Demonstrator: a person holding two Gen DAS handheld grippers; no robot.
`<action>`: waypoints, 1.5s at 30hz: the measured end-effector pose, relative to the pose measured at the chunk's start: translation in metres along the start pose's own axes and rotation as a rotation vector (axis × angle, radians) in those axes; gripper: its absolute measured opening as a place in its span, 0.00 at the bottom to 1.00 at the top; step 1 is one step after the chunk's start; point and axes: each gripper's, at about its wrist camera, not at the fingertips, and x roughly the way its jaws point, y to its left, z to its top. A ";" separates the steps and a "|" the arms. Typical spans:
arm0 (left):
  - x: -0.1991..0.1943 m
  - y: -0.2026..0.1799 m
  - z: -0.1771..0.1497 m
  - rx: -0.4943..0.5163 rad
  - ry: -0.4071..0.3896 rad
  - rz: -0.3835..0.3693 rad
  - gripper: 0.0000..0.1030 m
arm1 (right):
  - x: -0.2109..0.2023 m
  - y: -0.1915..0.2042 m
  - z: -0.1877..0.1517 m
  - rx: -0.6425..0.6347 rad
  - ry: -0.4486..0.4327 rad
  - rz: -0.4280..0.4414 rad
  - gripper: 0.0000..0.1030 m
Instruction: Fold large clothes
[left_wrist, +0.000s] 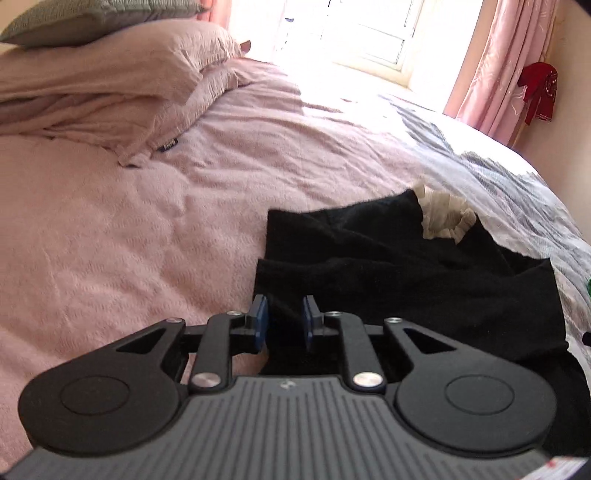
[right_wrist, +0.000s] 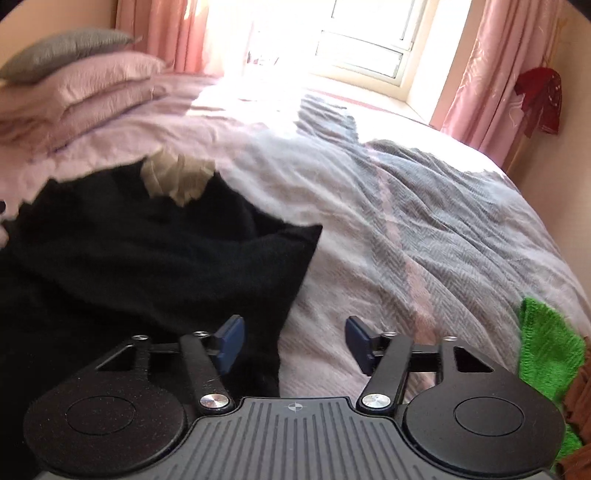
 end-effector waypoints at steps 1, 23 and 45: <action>-0.001 -0.002 0.005 0.012 -0.025 -0.012 0.14 | 0.007 0.000 0.006 0.014 -0.011 0.017 0.42; 0.059 -0.039 0.021 0.203 -0.062 -0.130 0.20 | 0.051 0.005 0.033 0.055 -0.054 0.172 0.41; -0.114 -0.023 -0.154 0.336 0.276 -0.035 0.23 | -0.119 0.092 -0.157 0.054 0.433 0.026 0.41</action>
